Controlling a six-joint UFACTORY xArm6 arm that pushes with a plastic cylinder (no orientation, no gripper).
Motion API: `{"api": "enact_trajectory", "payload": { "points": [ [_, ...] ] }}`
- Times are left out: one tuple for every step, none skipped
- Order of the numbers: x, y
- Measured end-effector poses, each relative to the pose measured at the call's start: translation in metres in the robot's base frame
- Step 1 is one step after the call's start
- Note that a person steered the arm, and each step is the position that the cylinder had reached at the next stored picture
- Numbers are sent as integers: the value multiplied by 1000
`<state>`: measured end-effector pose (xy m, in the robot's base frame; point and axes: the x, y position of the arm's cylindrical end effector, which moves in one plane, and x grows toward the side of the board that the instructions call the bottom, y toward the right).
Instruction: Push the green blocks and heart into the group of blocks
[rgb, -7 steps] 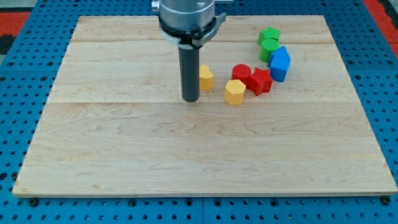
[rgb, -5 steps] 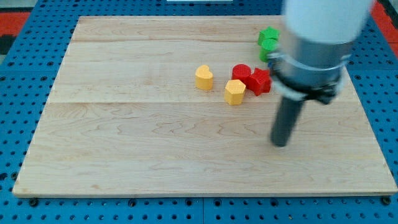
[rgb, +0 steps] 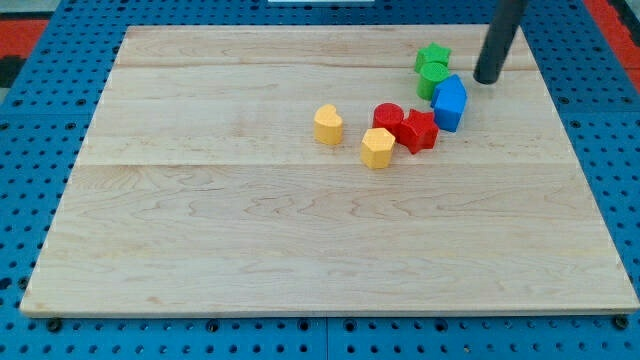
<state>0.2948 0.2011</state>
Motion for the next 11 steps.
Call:
{"api": "enact_trajectory", "payload": {
  "points": [
    [-16, -12],
    [-16, -56],
    [-16, -59],
    [-16, -59],
    [-35, -56],
    [-31, 15],
    [-3, 29],
    [17, 9],
    [20, -33],
    [9, -62],
    [10, -70]
  ]
}}
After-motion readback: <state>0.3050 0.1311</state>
